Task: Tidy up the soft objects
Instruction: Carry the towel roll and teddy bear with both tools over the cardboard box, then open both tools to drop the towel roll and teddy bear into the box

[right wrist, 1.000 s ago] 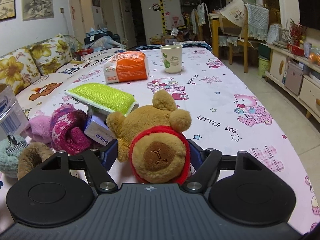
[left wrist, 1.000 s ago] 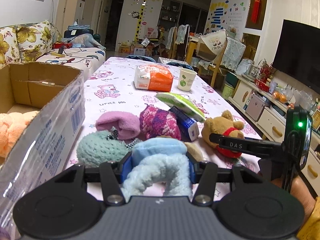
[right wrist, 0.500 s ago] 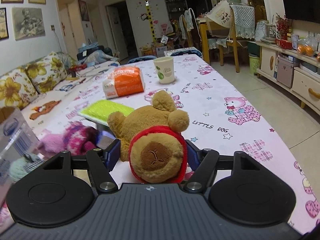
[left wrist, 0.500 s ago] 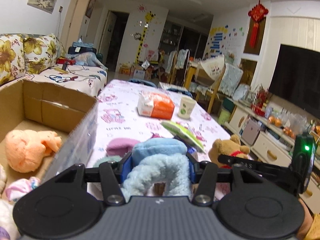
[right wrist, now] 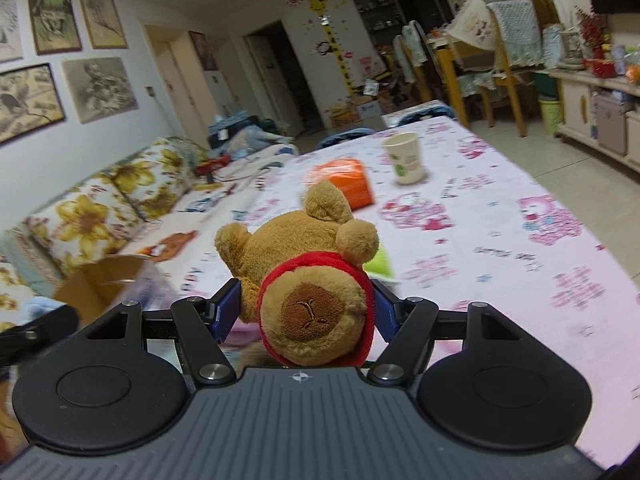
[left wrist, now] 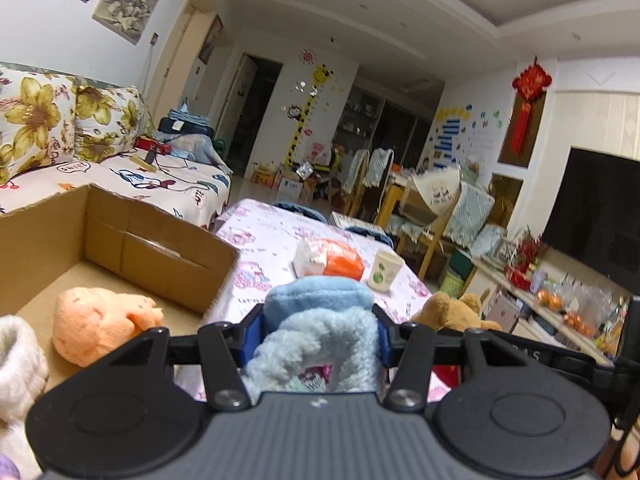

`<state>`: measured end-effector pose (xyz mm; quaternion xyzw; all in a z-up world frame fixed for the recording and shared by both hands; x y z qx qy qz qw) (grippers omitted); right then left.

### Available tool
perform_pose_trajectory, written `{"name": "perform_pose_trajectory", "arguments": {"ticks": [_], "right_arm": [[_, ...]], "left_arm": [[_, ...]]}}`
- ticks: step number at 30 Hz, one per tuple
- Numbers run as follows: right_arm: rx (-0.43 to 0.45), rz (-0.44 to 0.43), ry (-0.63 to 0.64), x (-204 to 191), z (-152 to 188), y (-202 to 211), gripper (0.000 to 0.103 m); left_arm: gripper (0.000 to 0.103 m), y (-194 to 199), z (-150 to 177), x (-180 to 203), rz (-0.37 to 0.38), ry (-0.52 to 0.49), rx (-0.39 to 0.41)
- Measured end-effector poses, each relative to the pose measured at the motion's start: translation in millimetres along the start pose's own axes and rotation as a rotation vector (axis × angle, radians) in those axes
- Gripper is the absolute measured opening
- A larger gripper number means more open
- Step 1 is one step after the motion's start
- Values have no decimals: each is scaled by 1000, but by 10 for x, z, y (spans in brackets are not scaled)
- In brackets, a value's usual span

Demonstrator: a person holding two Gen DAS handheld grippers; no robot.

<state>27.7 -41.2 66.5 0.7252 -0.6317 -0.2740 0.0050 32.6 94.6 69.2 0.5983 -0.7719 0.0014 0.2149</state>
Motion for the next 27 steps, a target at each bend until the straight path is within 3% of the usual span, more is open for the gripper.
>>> {"name": "perform_pose_trajectory", "arguments": {"ticks": [7, 16, 23, 27], "right_arm": [[-20, -118, -8, -464, -22, -51, 85], [-41, -233, 32, -1102, -88, -266, 85], [-60, -297, 101, -1603, -71, -453, 86], [-96, -315, 115, -1715, 27, -525, 87]], "left_arm": [[53, 173, -140, -213, -42, 54, 85], [53, 373, -284, -702, -228, 164, 185], [53, 405, -260, -1076, -396, 225, 164], [53, 410, -227, -1201, -444, 248, 142]]}}
Point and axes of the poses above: each gripper's, at about its wrist camera, not at the fingertips, and y roughly against the way its jaws point, x to its right, z to its underside, the point moved 8 cm from there along -y, roughly the way its jaws point
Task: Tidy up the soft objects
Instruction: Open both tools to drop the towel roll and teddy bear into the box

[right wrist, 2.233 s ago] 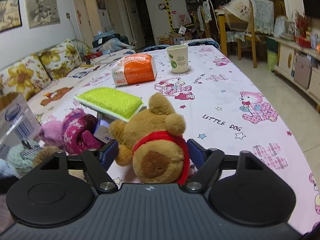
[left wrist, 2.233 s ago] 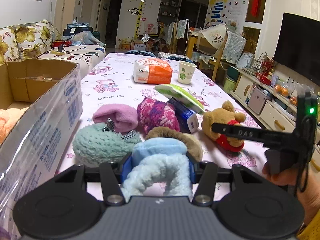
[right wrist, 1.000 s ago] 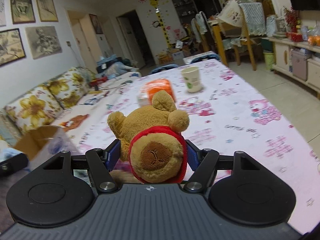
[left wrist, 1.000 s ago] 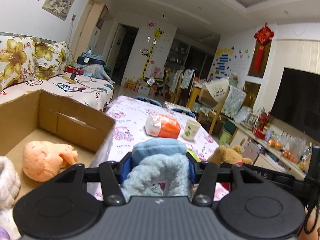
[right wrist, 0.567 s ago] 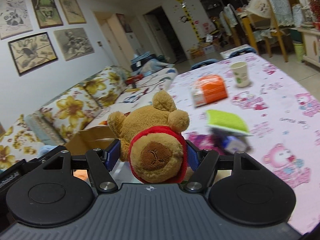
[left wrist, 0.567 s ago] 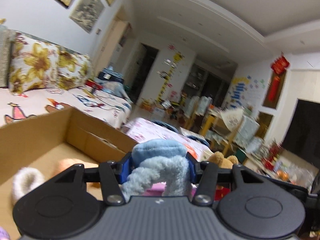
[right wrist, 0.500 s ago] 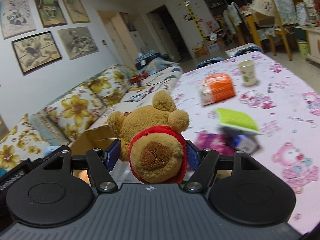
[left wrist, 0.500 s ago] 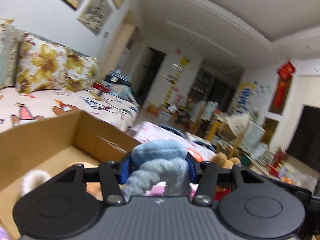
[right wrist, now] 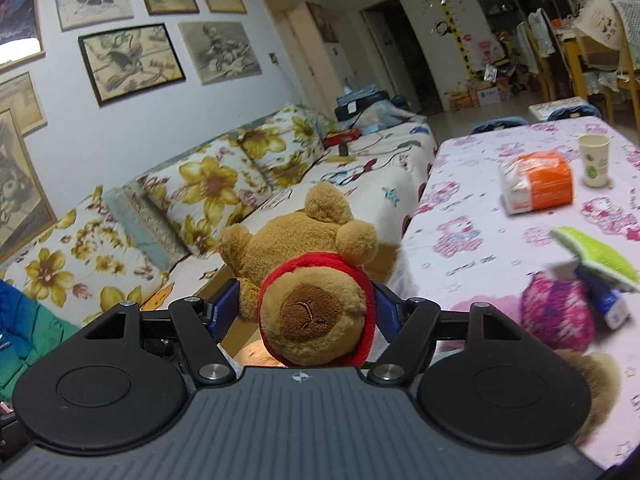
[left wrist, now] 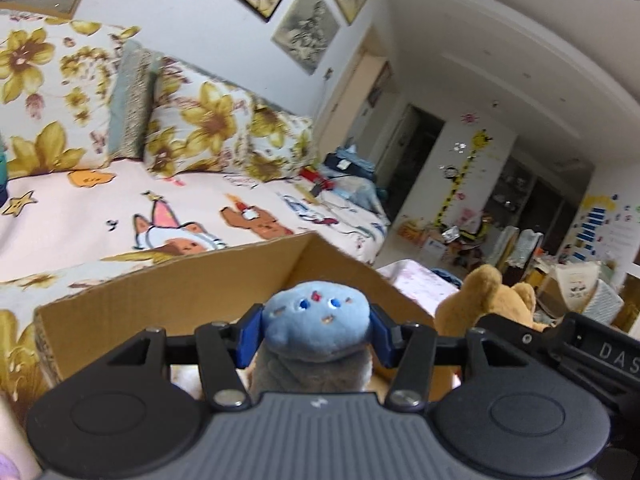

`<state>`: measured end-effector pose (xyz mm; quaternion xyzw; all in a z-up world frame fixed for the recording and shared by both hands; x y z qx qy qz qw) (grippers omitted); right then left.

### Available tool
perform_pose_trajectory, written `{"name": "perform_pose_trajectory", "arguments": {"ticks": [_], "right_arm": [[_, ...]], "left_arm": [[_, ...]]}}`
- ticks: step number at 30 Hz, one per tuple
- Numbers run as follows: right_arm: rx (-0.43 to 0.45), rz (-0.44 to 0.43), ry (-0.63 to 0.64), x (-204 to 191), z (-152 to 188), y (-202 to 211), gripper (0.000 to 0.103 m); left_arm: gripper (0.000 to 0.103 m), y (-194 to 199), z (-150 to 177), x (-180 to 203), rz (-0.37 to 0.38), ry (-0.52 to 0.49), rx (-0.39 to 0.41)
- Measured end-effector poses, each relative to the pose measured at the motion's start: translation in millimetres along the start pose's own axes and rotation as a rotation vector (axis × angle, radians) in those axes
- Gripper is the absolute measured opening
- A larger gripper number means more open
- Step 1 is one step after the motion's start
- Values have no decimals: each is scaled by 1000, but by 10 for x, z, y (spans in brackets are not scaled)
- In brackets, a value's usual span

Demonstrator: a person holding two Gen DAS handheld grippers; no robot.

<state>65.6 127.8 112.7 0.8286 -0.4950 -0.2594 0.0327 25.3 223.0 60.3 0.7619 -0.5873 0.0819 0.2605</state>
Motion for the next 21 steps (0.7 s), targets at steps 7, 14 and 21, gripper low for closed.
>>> {"name": "perform_pose_trajectory", "arguments": {"ticks": [7, 14, 21], "right_arm": [[-29, -24, 5, -151, 83, -103, 101], [41, 25, -22, -6, 1, 156, 103], [111, 118, -26, 221, -20, 455, 103]], "left_arm": [[75, 20, -19, -139, -76, 5, 8], [95, 112, -73, -120, -87, -21, 62], [102, 157, -117, 8, -53, -72, 105]]}}
Point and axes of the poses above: each gripper's, at about its wrist camera, not at the fingertips, and y roughly against the way its jaws point, x to its right, z to its underside, the point moved 8 cm from there along -y, roughly the way its jaws point
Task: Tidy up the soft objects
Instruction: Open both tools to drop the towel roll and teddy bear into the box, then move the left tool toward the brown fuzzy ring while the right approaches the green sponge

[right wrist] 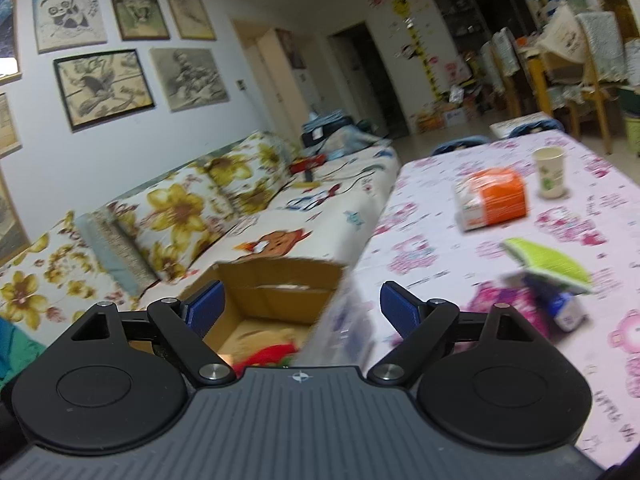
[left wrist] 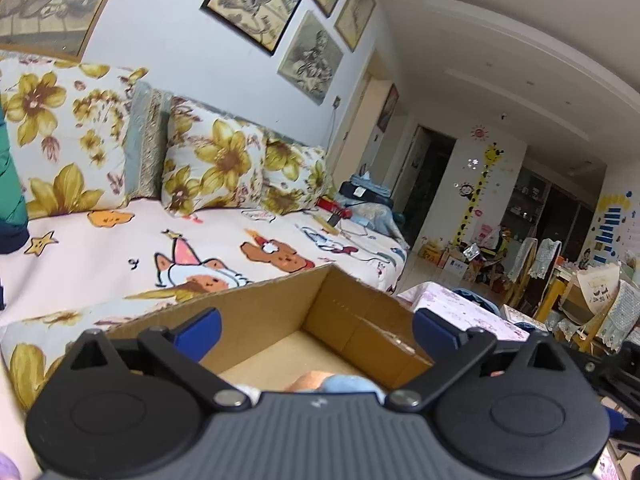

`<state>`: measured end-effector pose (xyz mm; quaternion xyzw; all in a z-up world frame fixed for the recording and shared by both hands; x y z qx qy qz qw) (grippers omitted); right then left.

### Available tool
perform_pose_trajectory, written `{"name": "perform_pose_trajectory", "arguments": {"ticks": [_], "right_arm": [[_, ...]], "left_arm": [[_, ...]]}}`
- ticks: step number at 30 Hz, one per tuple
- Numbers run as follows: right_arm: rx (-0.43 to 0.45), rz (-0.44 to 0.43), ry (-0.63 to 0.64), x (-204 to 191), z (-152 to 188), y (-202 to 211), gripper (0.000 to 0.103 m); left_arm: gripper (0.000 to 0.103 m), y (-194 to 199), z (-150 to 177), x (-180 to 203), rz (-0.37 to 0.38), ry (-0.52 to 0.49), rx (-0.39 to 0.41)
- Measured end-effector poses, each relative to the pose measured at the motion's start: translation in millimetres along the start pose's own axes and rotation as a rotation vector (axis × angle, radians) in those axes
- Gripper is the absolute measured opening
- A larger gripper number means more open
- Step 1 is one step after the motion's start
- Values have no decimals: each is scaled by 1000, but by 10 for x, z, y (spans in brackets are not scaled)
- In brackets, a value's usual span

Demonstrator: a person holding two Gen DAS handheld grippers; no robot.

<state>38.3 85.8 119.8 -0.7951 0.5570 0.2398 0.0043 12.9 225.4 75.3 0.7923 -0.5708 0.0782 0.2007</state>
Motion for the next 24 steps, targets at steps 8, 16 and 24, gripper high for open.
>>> {"name": "perform_pose_trajectory", "arguments": {"ticks": [8, 16, 24], "right_arm": [[43, 97, -45, 378, -1, 237, 103], [57, 173, -84, 655, 25, 295, 103], [72, 210, -109, 803, 35, 320, 103]], "left_arm": [[102, 19, 22, 172, 74, -30, -10], [102, 53, 79, 382, 126, -105, -10], [102, 86, 155, 563, 167, -149, -11]]}}
Point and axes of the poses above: each gripper's, at about its wrist camera, not at the fingertips, and y roughly against the way its jaws point, x to its right, z to its underside, the point moved 8 cm from there along -y, roughly the way its jaws point
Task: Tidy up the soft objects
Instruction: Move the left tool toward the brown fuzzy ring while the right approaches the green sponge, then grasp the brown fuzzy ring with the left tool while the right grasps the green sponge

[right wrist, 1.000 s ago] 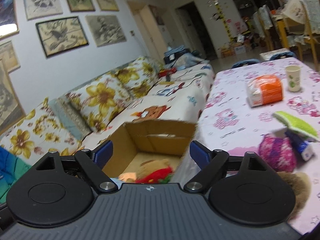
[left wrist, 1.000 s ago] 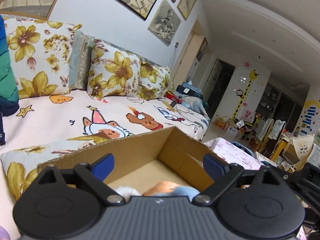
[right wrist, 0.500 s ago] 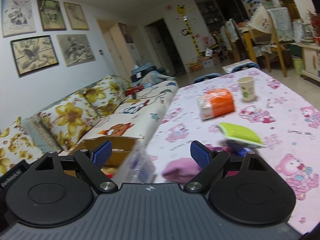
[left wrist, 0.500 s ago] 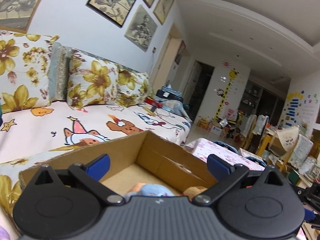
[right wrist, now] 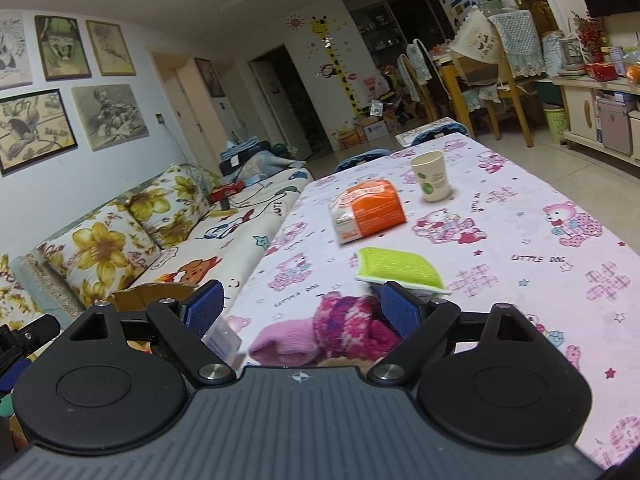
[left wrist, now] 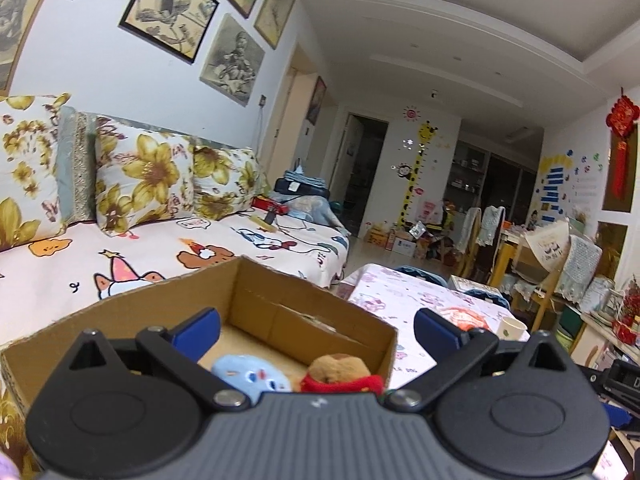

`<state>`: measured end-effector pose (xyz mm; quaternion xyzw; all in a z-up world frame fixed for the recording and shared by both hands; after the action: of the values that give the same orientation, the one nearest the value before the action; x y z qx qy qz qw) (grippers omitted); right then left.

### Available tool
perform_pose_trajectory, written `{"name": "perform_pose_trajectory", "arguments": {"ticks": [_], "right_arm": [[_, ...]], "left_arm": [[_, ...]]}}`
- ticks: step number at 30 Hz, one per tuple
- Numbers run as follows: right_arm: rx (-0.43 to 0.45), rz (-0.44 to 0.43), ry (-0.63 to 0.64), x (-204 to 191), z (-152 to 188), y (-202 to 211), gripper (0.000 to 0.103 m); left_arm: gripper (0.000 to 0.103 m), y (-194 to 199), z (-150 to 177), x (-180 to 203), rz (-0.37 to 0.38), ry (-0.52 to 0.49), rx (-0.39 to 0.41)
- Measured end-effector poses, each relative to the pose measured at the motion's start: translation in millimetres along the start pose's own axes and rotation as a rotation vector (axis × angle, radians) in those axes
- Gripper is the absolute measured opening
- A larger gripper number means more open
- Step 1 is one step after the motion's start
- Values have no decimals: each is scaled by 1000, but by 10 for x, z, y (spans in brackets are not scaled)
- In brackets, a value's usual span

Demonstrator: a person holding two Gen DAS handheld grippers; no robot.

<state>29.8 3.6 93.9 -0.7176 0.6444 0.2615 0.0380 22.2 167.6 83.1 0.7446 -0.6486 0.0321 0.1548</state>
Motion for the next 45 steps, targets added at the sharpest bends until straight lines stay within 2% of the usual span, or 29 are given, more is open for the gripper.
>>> {"name": "perform_pose_trajectory", "arguments": {"ticks": [17, 26, 38, 45], "right_arm": [[-11, 51, -29, 219, 41, -96, 103], [-46, 67, -49, 376, 48, -232, 103], [-102, 28, -67, 510, 56, -482, 103], [-148, -13, -118, 605, 3, -694, 103]], "left_arm": [[102, -28, 184, 474, 95, -130, -26], [102, -36, 387, 820, 203, -216, -71], [102, -61, 869, 1349, 367, -400, -196], [102, -95, 1095, 1576, 395, -484, -232]]}}
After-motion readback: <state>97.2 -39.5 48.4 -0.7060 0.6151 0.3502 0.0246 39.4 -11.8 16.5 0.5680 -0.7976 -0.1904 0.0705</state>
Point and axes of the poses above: each gripper's, at about its wrist camera, not at the fingertips, and y roughly against the way its jaws point, x to its right, z to its underside, the point moved 8 cm from there along -y, roughly the way its jaws point
